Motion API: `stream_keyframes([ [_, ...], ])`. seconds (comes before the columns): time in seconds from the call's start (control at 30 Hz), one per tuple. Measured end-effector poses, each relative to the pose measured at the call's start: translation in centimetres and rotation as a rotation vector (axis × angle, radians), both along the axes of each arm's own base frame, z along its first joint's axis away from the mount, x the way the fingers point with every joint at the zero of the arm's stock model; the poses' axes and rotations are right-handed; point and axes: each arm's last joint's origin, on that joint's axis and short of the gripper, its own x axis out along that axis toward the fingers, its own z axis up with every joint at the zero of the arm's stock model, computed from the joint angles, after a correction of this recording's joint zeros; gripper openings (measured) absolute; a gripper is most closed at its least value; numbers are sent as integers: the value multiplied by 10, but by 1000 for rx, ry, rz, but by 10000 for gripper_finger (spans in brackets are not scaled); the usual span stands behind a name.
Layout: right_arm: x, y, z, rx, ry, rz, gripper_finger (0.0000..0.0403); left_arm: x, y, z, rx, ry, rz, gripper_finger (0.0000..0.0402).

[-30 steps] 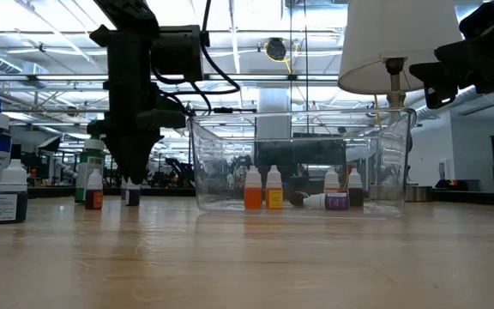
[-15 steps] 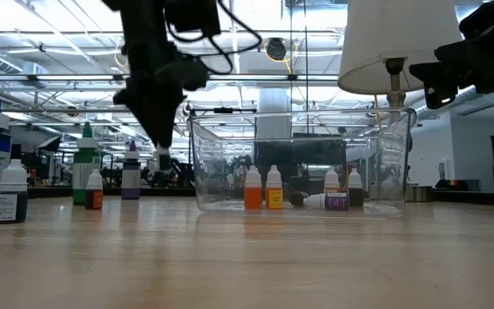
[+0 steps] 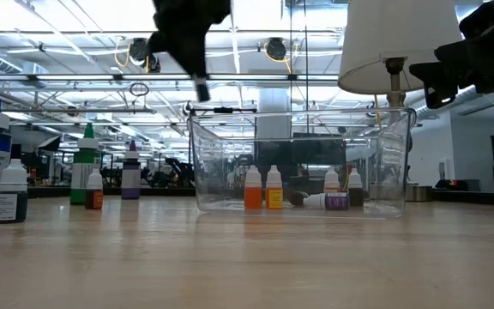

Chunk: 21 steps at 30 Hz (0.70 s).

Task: Pick & Place food coloring
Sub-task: Put the small black food coloring bottle into the transparent bin

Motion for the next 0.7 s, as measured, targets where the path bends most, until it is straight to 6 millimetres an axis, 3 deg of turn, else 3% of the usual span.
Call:
stream_keyframes([
  [0.13, 0, 0, 0, 0, 0, 0, 169, 5, 10, 17, 2, -69, -49, 49],
  [0.27, 0, 0, 0, 0, 0, 0, 169, 12, 21, 15, -28, -92, -84, 48],
  [0.7, 0, 0, 0, 1, -1, 0, 169, 63, 28, -54, -106, 84, -220, 48],
])
